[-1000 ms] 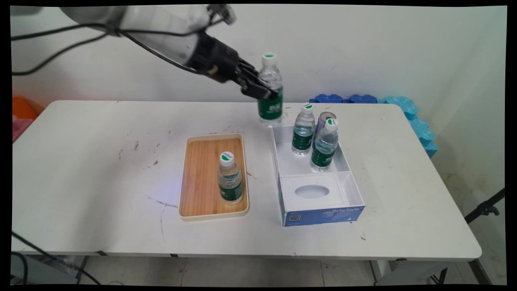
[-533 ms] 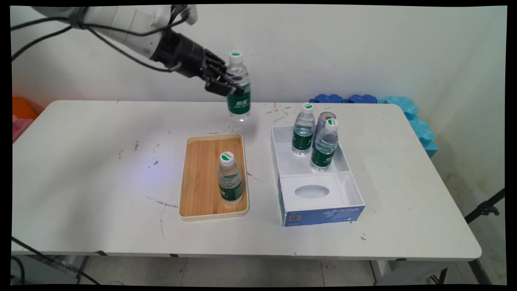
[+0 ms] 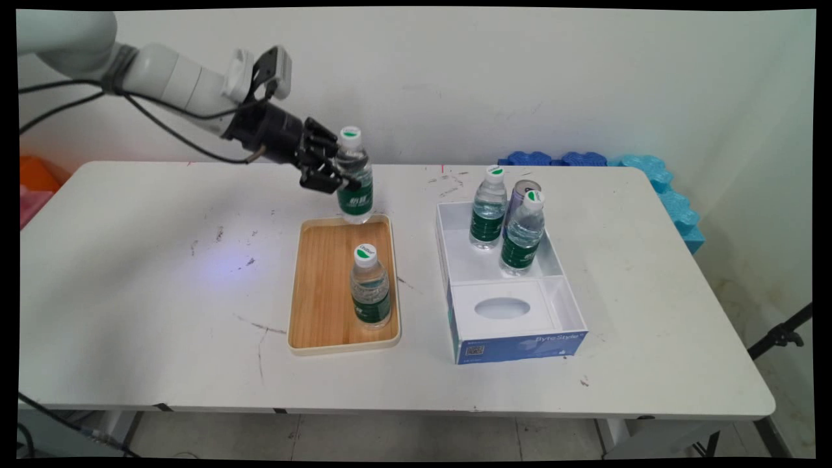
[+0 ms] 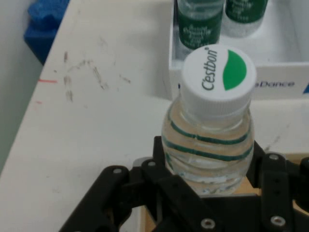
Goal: Place the picked object on the tray
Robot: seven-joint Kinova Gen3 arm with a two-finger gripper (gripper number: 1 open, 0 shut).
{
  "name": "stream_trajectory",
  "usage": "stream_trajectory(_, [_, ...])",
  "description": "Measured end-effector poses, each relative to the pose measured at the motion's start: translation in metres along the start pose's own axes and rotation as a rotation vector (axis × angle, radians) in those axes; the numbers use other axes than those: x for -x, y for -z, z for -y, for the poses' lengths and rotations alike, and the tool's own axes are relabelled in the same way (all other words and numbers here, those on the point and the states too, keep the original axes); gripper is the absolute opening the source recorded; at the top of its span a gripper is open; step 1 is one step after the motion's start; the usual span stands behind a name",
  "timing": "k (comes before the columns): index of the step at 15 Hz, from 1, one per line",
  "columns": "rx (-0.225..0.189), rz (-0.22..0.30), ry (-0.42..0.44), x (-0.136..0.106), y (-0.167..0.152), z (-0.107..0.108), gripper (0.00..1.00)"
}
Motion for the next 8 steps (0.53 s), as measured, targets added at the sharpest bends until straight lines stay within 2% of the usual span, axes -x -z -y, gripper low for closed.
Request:
stream_trajectory(4, [0.005,0.009,-0.001,0.023,-0.016,-0.004,0.0])
stream_trajectory(8, [0.0,0.008,0.028,0.034,-0.037,-0.006,0.0])
